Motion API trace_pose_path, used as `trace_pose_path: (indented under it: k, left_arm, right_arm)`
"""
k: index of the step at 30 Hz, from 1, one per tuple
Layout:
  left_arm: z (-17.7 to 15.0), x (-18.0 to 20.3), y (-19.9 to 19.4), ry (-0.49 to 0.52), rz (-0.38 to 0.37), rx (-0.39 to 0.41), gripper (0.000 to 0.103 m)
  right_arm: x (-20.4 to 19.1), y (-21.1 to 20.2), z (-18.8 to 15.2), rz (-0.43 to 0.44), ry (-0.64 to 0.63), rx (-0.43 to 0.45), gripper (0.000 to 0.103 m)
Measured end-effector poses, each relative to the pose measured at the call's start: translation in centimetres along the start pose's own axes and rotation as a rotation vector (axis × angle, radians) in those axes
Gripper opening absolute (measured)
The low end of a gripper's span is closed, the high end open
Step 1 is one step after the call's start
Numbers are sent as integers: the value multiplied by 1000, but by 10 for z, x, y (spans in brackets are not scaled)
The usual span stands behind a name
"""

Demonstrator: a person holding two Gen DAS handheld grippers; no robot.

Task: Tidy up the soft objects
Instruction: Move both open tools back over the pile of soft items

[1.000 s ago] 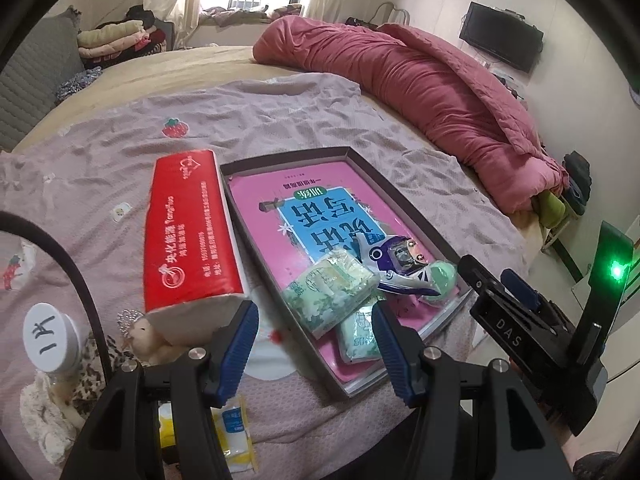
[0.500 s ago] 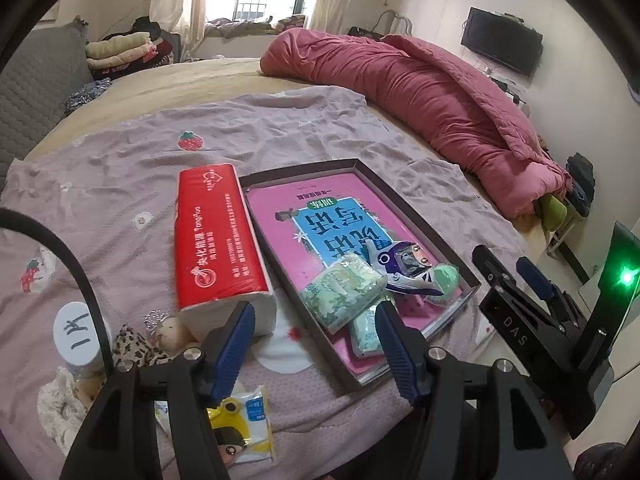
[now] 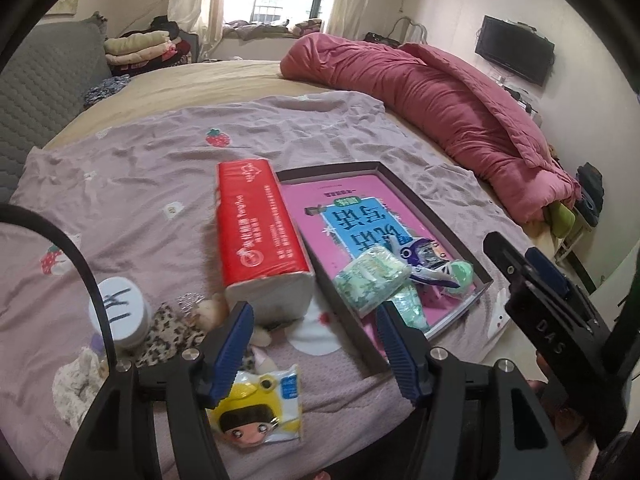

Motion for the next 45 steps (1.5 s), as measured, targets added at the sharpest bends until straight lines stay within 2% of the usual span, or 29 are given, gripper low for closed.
trace_pose_path:
  k: [4,9,18,27,30,36,45]
  left_arm:
    - [-4,-14,-9,-24,4,5,64]
    - [-2,-48,-34,-70,26,45,64]
    - [-8,-128,-79,-164,129,98,64]
    - [-41,-190,-96,-240,214,71,64]
    - [-53,-199,-100,-263,220,60,64]
    - [-72,-216,-107,-282,239,35,64]
    - [-99,-224,-85,-288,246,-37,64]
  right_arm:
    - [-28,-11,2,62,-16,6,74]
    - [-54,-23,3,98,-69,21,74]
    - [-83,-39,5,160,-98,25,74]
    - [-128,-43,-16,309,-112,-95,74]
    - [-146,-46,-28,354,-139,-138,74]
    - [-167,-45,-50,384,-196,-206,75]
    - [-194,-45,-80,441,-339,-271,75]
Point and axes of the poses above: each gripper's, at about its wrist camera, not at the fingertips, and y roughly the way its jaws point, x to its right, z to its top, the point moved 10 cm from there along y, roughly the way its jaws point
